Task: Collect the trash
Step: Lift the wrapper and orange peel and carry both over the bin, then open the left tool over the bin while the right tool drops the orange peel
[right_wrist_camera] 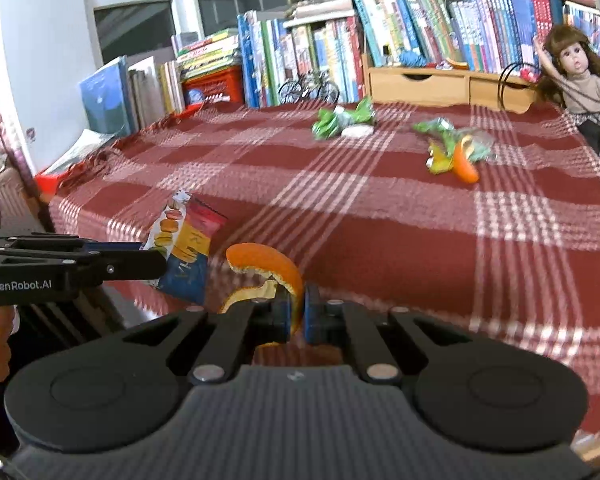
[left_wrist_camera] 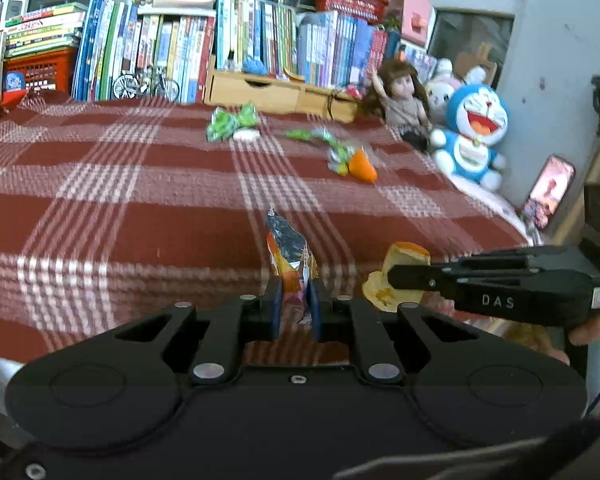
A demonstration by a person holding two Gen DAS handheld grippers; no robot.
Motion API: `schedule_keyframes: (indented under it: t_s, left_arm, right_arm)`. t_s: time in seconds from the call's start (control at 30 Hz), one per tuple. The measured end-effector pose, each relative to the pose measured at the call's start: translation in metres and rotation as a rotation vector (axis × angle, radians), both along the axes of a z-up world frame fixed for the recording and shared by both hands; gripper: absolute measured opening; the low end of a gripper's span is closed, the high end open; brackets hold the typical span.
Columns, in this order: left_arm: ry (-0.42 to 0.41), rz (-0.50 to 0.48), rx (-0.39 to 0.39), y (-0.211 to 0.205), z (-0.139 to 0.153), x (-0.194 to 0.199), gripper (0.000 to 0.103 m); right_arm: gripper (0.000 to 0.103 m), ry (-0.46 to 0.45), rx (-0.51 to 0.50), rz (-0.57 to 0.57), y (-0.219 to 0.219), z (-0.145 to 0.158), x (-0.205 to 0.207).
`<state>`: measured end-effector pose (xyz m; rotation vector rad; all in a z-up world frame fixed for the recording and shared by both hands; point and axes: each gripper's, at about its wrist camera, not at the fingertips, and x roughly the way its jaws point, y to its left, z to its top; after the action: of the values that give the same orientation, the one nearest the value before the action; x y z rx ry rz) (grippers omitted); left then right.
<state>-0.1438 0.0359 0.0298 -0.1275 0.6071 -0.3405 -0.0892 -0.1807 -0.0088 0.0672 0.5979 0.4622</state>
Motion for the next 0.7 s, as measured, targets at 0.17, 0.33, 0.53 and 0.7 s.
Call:
schedule_keyframes:
  t_s: [0.17, 0.33, 0.53, 0.7]
  left_arm:
    - [0.102, -0.018, -0.005, 0.004, -0.025, -0.015, 0.014]
    - [0.192, -0.058, 0.025, 0.003, -0.051, -0.022, 0.014]
    - [0.320, -0.076, 0.051, -0.005, -0.087, -0.016, 0.014]
    - [0.407, -0.077, 0.068, -0.010, -0.117, -0.008, 0.014]
  right_arm:
    - [0.009, 0.055, -0.024, 0.019, 0.006, -0.017, -0.013]
    - [0.009, 0.094, -0.062, 0.052, 0.012, -0.034, -0.025]
    - [0.010, 0.169, -0.095, 0.070, 0.018, -0.062, -0.026]
    - [0.010, 0.236, -0.127, 0.082, 0.023, -0.089, -0.022]
